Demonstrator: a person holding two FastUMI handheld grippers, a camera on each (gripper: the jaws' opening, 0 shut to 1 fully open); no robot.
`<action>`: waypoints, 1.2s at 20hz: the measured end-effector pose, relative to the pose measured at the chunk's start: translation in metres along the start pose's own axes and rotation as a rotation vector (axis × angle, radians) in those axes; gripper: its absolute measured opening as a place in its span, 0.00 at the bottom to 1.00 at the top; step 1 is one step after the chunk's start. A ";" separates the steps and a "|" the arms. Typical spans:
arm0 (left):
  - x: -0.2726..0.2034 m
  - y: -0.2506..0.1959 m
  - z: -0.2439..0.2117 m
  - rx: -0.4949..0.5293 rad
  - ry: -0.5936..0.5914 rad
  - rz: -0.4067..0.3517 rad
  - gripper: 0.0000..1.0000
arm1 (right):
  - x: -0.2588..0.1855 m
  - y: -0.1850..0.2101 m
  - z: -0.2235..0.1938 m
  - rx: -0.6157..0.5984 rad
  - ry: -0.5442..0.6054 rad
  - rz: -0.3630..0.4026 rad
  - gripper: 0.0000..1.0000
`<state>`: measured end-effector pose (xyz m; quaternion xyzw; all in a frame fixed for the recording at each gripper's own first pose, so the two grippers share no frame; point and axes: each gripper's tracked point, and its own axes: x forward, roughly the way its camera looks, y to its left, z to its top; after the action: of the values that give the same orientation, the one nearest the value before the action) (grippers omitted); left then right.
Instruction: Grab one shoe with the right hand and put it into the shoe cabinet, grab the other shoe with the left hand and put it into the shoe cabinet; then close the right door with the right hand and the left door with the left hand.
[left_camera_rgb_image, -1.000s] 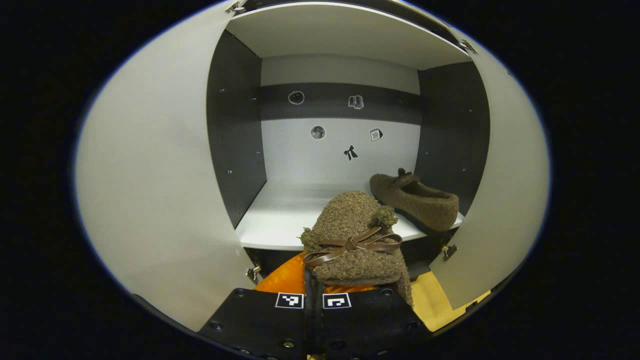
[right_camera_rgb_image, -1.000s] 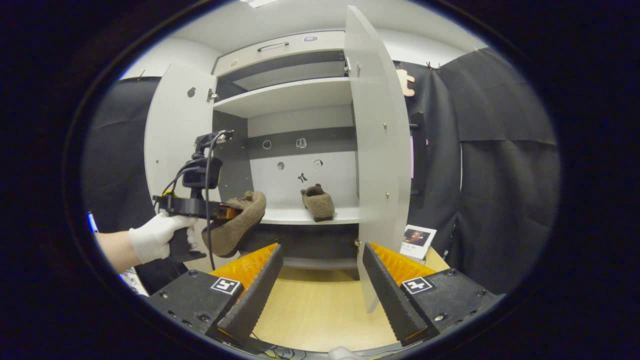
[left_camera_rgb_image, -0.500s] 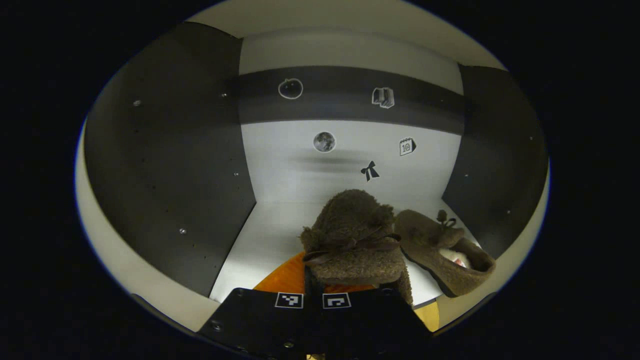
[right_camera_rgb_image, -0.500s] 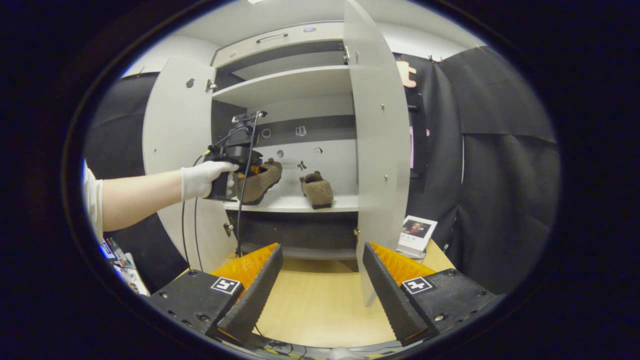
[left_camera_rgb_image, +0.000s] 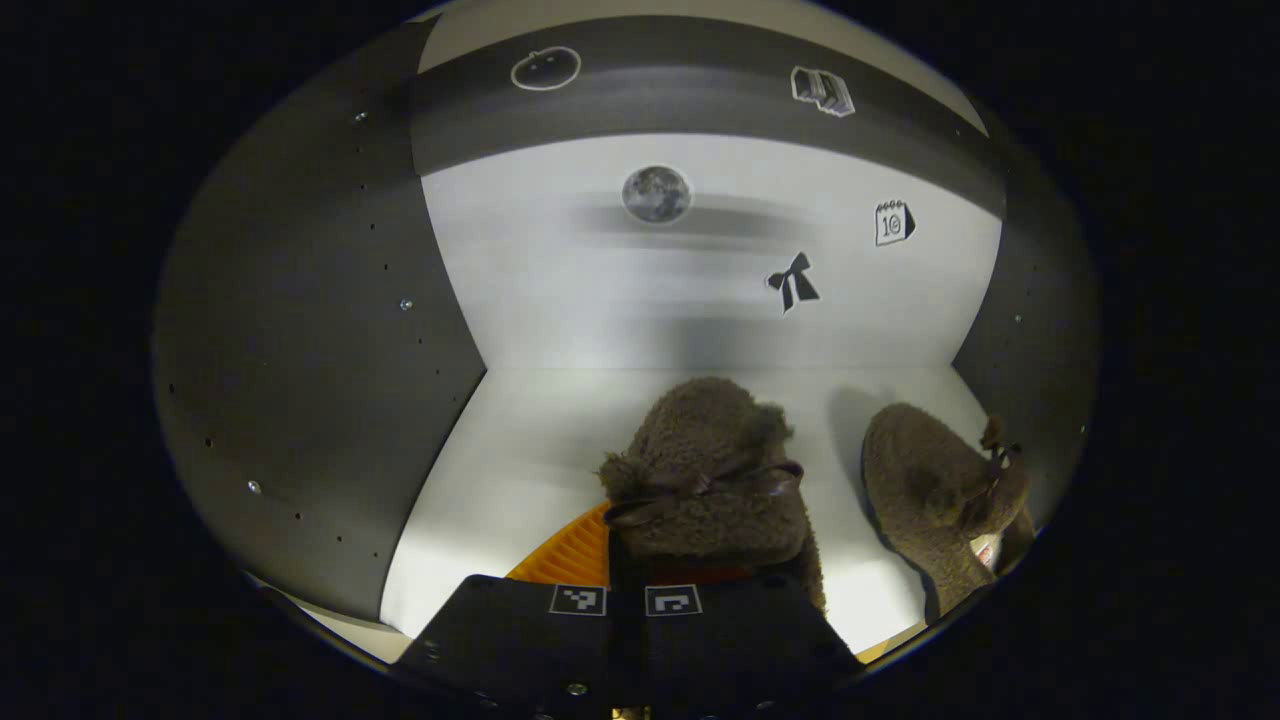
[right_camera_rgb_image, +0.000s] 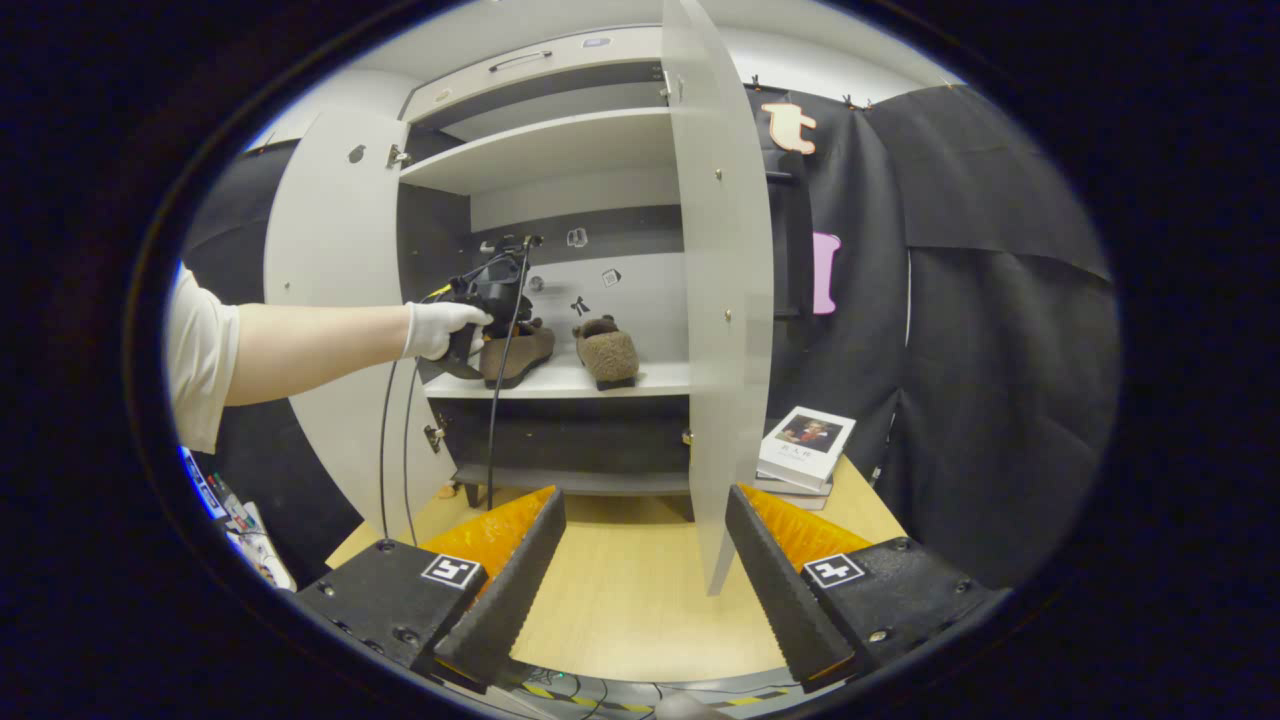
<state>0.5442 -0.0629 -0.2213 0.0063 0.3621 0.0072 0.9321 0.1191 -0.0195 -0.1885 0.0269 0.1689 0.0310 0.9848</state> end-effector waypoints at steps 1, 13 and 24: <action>0.001 0.000 -0.001 0.004 0.006 0.002 0.00 | 0.002 -0.001 -0.001 0.005 0.006 0.002 1.00; -0.047 0.015 -0.013 -0.064 0.083 -0.122 0.96 | 0.018 0.003 -0.010 0.022 0.048 0.035 1.00; -0.153 0.004 0.003 0.009 -0.132 -0.168 0.96 | 0.014 0.011 0.002 0.008 0.007 0.047 1.00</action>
<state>0.4332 -0.0619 -0.1158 -0.0193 0.2994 -0.0733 0.9511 0.1325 -0.0078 -0.1902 0.0347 0.1719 0.0537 0.9830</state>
